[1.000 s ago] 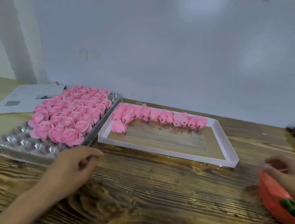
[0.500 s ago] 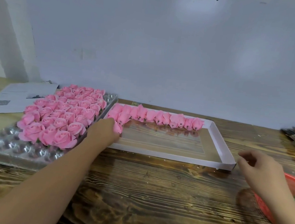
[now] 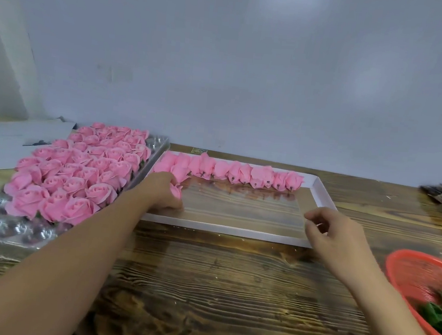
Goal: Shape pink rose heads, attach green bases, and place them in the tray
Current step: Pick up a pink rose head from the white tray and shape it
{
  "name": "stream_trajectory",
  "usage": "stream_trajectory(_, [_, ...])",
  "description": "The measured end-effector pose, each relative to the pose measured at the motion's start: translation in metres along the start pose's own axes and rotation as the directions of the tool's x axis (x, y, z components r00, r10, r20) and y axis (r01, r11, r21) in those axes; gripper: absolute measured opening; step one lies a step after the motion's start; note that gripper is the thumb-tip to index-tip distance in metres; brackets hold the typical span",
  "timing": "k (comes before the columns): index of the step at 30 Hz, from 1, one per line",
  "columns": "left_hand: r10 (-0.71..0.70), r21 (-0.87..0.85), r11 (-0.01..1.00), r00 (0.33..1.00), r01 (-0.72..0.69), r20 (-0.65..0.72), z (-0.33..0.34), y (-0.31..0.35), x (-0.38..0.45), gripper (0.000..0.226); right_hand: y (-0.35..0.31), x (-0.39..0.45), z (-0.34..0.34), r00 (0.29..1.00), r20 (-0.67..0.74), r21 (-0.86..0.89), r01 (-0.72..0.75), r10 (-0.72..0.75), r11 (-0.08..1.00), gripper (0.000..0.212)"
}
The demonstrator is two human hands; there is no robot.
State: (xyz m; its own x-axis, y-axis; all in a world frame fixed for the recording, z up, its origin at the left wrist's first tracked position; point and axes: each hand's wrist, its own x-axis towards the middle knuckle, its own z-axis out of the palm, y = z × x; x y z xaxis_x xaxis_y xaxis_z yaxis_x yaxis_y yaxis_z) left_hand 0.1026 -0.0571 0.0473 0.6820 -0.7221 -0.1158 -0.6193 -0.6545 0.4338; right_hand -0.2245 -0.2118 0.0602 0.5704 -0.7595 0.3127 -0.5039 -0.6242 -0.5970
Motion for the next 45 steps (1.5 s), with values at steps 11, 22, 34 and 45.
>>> stream_trajectory(11, [0.029, -0.493, 0.869, 0.990, 0.044, 0.140, 0.013, 0.016, 0.000, 0.026, -0.055, 0.038, 0.088, 0.950, 0.310, 0.022, 0.040, -0.045, 0.999, 0.023])
stream_trajectory(22, [-0.015, -0.608, 0.789, 0.993, 0.083, 0.117, 0.025, 0.017, -0.003, 0.026, -0.103, 0.058, 0.136, 0.888, 0.460, 0.018, -0.043, 0.030, 0.999, 0.042])
stream_trajectory(34, [0.068, -0.674, 0.735, 0.997, -0.077, -0.040, 0.020, 0.028, -0.024, 0.042, -0.102, 0.053, 0.137, 0.948, 0.319, 0.240, -0.079, -0.002, 0.968, 0.038])
stream_trajectory(45, [0.273, -0.898, 0.438, 0.947, 0.036, 0.171, 0.033, 0.062, -0.099, 0.063, -0.081, -0.006, 0.087, 0.957, 0.290, 0.872, -0.254, -0.023, 0.418, 0.016])
